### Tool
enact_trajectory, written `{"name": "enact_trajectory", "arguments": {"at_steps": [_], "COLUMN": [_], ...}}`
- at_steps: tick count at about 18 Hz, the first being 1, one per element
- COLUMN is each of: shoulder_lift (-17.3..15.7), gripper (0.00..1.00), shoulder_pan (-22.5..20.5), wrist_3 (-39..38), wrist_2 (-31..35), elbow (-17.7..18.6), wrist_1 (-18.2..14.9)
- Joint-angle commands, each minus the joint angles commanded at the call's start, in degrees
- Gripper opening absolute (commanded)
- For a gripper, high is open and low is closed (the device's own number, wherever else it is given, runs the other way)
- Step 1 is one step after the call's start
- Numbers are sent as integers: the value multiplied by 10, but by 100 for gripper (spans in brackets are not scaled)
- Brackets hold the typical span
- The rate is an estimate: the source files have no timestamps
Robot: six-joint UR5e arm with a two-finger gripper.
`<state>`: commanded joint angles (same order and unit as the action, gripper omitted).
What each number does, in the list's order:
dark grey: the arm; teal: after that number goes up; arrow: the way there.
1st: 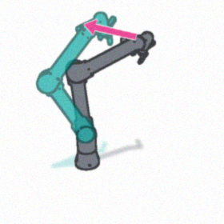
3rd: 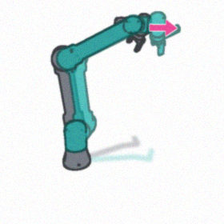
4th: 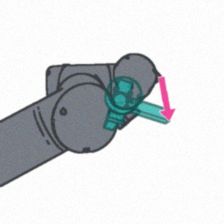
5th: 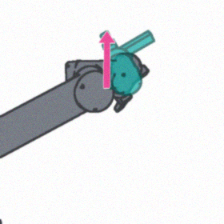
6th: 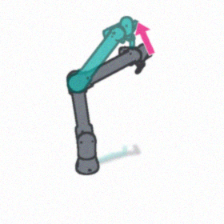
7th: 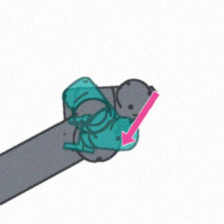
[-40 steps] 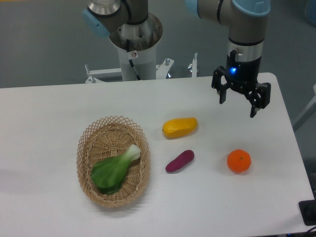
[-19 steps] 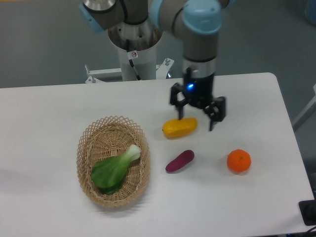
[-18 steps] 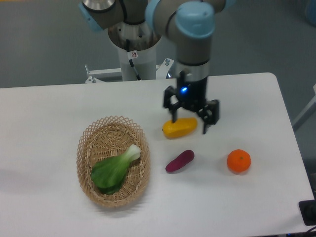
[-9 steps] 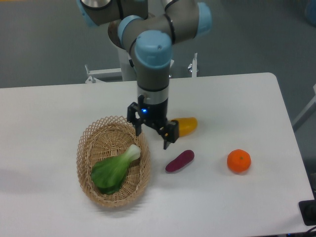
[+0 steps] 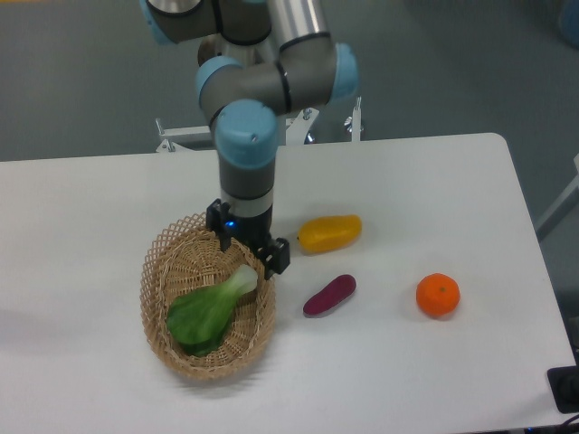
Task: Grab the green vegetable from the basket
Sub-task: 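Lower the gripper onto the bok choy stem and close it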
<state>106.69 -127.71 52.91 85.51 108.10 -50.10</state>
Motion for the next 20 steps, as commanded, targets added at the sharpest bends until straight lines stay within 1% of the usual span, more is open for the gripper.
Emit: {"name": "enact_trajectory", "arguments": {"at_steps": [6,9,12,20], "shoulder_lift": [30,33,41,50], "gripper": [100,100,100,100], "shoulder_pan": [15,15,15,15], "wrist_3": [1,2,1,1], "wrist_2": [13,17,17,17], "elbow": [1,-2,-2,-5], "wrist_1": [2,4,18,22]}}
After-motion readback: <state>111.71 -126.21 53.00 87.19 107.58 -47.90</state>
